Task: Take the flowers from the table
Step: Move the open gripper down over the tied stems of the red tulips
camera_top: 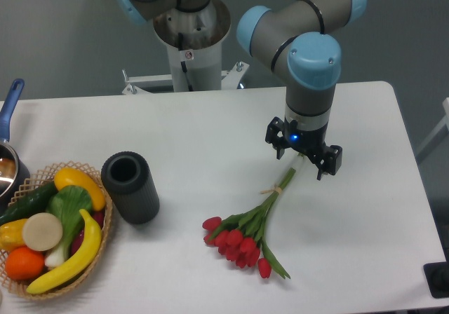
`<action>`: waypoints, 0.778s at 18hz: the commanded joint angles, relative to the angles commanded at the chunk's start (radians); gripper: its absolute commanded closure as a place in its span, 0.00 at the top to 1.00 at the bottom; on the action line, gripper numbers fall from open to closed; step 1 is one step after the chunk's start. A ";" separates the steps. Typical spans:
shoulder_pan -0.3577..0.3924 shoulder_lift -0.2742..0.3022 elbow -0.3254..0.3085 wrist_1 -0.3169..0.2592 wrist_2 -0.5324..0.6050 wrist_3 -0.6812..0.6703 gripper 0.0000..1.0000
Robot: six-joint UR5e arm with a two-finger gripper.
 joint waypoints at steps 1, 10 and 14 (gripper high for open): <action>-0.002 -0.002 -0.002 0.002 0.002 -0.002 1.00; -0.025 -0.011 -0.178 0.256 0.000 -0.056 1.00; -0.040 -0.050 -0.190 0.265 0.002 -0.061 1.00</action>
